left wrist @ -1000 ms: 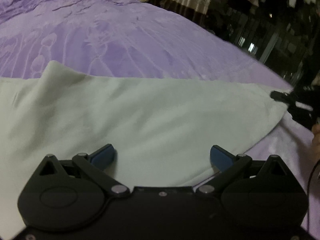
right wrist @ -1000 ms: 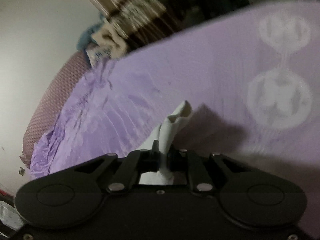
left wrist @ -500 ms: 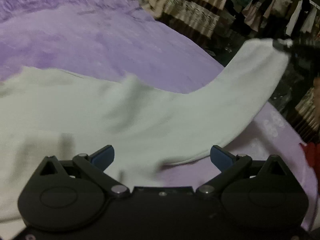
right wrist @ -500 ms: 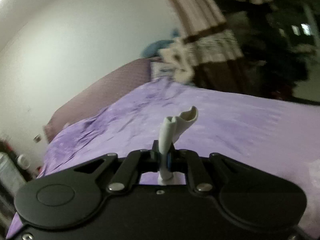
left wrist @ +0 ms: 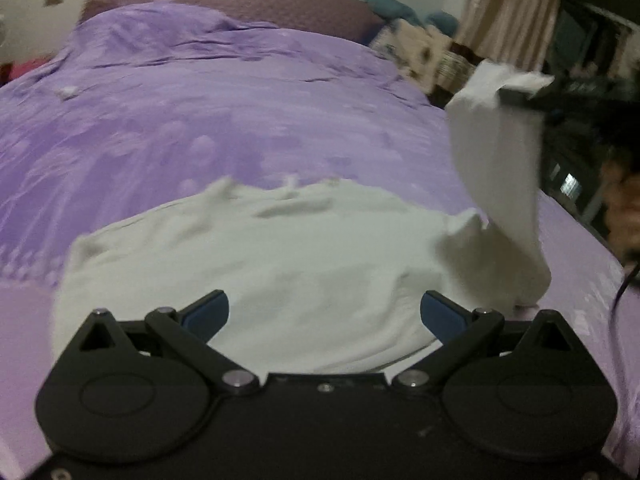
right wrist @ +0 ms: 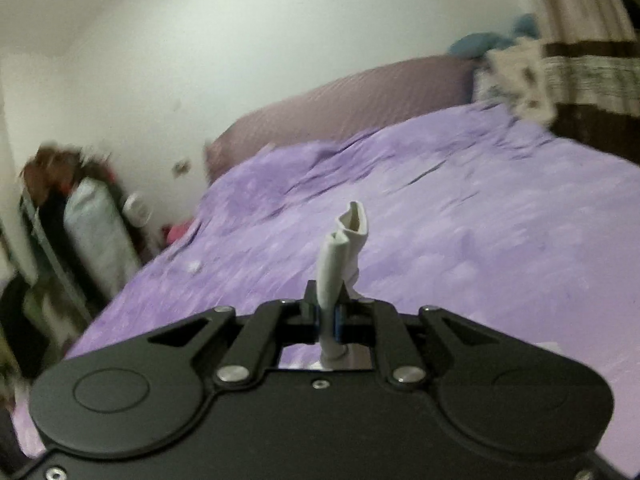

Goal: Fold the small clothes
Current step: 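Carry the held sleeve across the shirt front and open the right tool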

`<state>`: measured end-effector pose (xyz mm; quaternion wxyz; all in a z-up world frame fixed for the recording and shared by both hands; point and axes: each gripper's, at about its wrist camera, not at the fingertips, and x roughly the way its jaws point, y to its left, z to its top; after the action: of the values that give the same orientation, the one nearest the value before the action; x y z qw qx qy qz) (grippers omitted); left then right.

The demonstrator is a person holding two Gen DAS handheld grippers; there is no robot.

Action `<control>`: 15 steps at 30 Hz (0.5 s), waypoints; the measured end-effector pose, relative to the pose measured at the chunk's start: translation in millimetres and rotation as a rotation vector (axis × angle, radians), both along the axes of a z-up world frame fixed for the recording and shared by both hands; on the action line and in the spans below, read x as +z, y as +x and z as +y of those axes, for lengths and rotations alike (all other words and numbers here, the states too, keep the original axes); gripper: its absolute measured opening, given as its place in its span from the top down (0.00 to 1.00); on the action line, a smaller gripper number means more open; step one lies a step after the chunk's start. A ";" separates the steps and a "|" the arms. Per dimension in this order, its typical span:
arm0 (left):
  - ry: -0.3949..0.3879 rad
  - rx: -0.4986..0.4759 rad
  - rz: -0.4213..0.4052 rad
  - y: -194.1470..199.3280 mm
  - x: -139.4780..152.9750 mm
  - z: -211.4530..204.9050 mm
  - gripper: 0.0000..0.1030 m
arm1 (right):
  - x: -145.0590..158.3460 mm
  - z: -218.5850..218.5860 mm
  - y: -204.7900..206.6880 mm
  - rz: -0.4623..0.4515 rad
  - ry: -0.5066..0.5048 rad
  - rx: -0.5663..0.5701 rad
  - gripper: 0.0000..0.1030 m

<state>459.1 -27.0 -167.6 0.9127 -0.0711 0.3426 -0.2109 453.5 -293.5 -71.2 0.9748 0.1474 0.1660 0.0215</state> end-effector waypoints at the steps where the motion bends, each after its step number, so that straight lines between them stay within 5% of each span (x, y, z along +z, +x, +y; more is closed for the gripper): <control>1: -0.008 0.015 0.004 -1.4 -1.1 10.4 0.00 | -7.8 19.0 8.0 0.014 -0.008 0.023 0.95; 8: -0.130 0.152 0.081 -26.6 -20.8 80.3 0.00 | -92.3 125.2 53.1 0.174 -0.046 0.117 0.95; 12: -0.134 0.252 0.109 -56.7 -10.8 96.4 0.00 | -138.0 159.1 58.9 0.314 -0.120 0.112 0.91; 13: -0.136 0.249 0.098 -59.9 -4.4 98.6 0.00 | -142.4 164.8 59.7 0.349 -0.162 0.136 0.85; 15: -0.076 0.230 0.043 -66.9 10.2 99.2 0.00 | -136.0 174.6 52.5 0.350 -0.257 0.160 0.35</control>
<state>392.2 72.2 -157.4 0.9201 -0.1489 0.3433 -0.1158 506.0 -118.9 -207.2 0.9370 0.0100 0.3453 0.0517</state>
